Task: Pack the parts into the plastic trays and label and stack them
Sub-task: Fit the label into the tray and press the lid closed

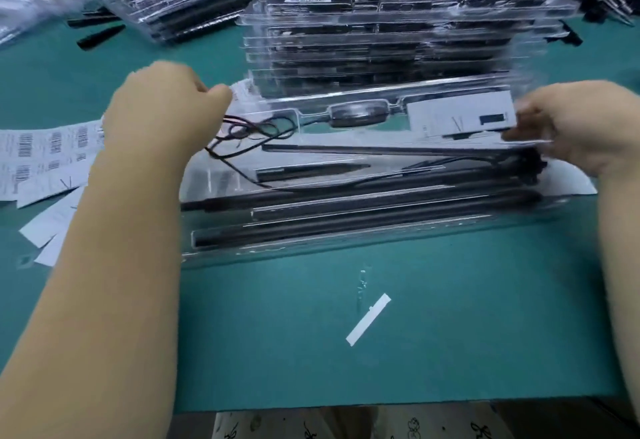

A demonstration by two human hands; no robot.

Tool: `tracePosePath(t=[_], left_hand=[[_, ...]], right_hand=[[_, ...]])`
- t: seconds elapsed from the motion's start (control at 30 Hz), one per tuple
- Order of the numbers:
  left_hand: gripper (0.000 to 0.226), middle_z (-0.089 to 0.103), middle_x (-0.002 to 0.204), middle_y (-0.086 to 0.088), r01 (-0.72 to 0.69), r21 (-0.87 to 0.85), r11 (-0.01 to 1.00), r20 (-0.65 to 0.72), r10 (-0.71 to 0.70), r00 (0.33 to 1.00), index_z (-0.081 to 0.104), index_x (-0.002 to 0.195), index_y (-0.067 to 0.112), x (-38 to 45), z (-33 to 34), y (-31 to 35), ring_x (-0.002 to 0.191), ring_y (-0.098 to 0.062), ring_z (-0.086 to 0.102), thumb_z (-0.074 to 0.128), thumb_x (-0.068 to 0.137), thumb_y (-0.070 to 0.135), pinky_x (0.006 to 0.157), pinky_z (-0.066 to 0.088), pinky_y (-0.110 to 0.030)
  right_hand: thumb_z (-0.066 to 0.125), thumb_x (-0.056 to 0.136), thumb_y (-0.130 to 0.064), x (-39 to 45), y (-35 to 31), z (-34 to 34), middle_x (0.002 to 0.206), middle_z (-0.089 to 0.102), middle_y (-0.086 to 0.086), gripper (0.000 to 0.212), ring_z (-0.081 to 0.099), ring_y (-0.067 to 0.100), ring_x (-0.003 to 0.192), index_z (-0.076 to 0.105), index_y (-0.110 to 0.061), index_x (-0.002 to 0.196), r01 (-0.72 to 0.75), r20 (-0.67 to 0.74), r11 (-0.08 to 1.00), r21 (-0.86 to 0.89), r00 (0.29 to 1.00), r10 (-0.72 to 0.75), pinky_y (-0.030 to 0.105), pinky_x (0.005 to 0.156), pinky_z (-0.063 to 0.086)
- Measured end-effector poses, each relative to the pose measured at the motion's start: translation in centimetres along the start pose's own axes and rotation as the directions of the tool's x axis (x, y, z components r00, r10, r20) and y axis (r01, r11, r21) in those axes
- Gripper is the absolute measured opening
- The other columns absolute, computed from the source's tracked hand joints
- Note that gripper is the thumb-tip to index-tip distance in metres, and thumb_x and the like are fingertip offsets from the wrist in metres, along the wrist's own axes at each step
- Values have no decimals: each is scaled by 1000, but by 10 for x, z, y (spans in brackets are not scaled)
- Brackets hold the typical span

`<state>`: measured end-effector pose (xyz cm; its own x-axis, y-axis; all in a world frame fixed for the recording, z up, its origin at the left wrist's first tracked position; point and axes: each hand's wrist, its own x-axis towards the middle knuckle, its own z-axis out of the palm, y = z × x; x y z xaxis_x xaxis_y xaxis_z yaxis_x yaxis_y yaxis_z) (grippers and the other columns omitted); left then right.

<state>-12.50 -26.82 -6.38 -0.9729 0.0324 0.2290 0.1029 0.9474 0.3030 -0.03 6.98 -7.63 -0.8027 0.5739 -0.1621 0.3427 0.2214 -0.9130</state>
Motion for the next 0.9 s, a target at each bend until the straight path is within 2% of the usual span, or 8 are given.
tracePosePath(t=[0.07,0.13,0.2,0.27,0.4,0.53,0.73,0.9], left_hand=[[62,65,74,-13,122,-161,979,194,-90,977,63,80,5,4,2,-5,61,-27,56,41,86,63,57,39,-28],[60,70,71,-9,287,-555,780,394,-57,917,64,82,12,5,-3,-7,58,-24,65,52,79,71,58,51,-30],[47,73,74,-10,346,-743,573,482,99,870,63,89,11,6,-7,-12,63,-21,71,73,68,51,54,56,-27],[45,74,84,-13,351,-786,509,520,238,820,65,96,5,7,-7,-19,78,-26,72,77,59,27,62,57,-25],[52,74,89,-14,335,-681,651,618,264,741,65,109,15,3,-6,-21,82,-27,72,74,58,8,61,56,-21],[42,73,87,-17,340,-635,693,640,226,734,62,109,18,1,-5,-17,78,-26,73,71,73,-2,54,55,-20],[31,73,76,-12,287,-591,754,617,192,763,59,101,19,-2,3,-8,65,-17,72,63,83,-4,47,51,-17],[30,70,72,-16,270,-569,777,623,194,757,59,98,20,0,10,-8,56,-17,66,55,86,-7,44,48,-18]], right_hand=[[49,79,-18,4,3,-2,45,60,-6,13,62,4,44,52,-19,66,-33,-80,999,32,996,35,15,35,28],[44,75,-16,8,5,-6,34,49,-6,14,54,5,33,44,-18,60,-60,-167,995,81,983,73,19,38,29],[37,77,-14,13,7,-13,27,37,-6,20,45,6,25,33,-18,58,-122,-220,989,86,966,139,11,33,26],[34,80,-15,17,12,-21,25,35,-5,21,42,3,23,31,-17,59,-157,-255,985,71,952,170,5,29,20],[46,67,-29,32,32,-29,35,48,-11,8,48,1,31,45,-22,64,-85,-315,996,5,945,83,16,41,42],[39,50,-20,51,34,-30,25,34,-8,8,38,3,22,35,-18,57,-122,-335,992,-41,937,101,24,43,44],[39,51,-17,40,26,-23,33,45,-3,9,51,12,31,41,-15,60,-183,-378,975,-129,918,122,20,37,43],[43,65,-32,29,22,-14,71,54,19,29,56,35,75,52,-4,68,-203,-434,859,-470,900,-25,39,73,46]])
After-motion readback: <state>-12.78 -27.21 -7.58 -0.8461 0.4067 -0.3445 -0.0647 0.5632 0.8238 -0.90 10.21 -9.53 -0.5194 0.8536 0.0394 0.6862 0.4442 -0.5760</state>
